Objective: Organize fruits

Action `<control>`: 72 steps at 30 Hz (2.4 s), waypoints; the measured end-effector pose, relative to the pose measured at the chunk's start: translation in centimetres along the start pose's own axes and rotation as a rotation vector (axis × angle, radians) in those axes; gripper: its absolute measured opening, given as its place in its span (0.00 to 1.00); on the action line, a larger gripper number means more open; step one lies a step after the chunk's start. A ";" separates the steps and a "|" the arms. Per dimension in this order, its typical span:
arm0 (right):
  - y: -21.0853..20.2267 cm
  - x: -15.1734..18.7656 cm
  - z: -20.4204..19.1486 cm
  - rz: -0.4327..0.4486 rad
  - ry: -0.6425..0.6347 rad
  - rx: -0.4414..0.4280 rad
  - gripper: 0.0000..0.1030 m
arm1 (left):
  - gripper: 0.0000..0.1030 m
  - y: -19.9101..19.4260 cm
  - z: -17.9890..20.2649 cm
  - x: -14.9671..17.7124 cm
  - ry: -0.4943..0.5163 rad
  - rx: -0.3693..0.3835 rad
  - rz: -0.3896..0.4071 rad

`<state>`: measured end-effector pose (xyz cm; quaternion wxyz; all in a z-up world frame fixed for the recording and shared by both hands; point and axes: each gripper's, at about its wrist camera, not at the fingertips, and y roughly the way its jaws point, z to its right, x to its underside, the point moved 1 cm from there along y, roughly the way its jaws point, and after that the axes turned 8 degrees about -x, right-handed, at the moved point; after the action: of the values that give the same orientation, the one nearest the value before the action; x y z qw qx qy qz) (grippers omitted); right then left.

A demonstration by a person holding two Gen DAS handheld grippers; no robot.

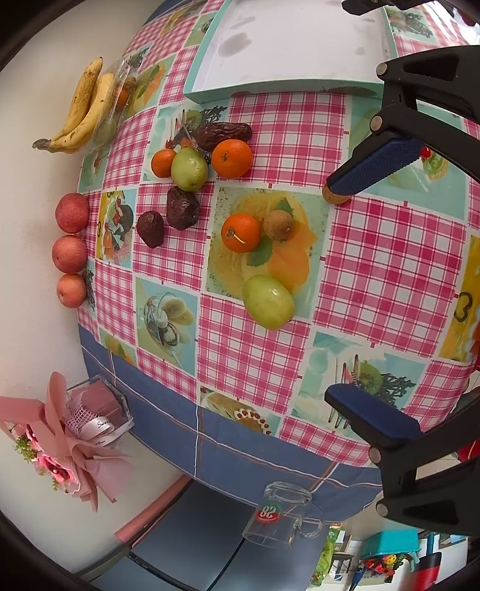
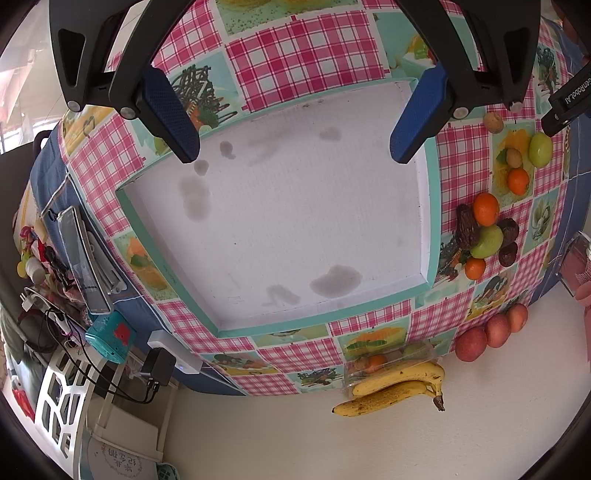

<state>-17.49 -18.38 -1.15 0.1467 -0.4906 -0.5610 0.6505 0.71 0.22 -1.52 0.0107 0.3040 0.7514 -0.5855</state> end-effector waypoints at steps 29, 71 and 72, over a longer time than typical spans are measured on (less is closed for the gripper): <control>0.0 0.0 0.2 0.000 0.004 -0.001 1.00 | 1.00 0.2 -0.1 0.0 -0.005 0.001 -0.006; -0.1 0.0 -0.2 0.001 -0.011 -0.002 1.00 | 1.00 -0.1 -0.6 -0.3 -0.019 -0.004 0.002; -0.1 0.0 -0.4 0.003 -0.019 -0.004 1.00 | 1.00 -0.1 -0.7 -0.5 -0.030 -0.002 0.004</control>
<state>-17.21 -18.15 -1.05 0.1395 -0.4855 -0.5631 0.6541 1.27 0.64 -1.01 0.0236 0.2968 0.7511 -0.5892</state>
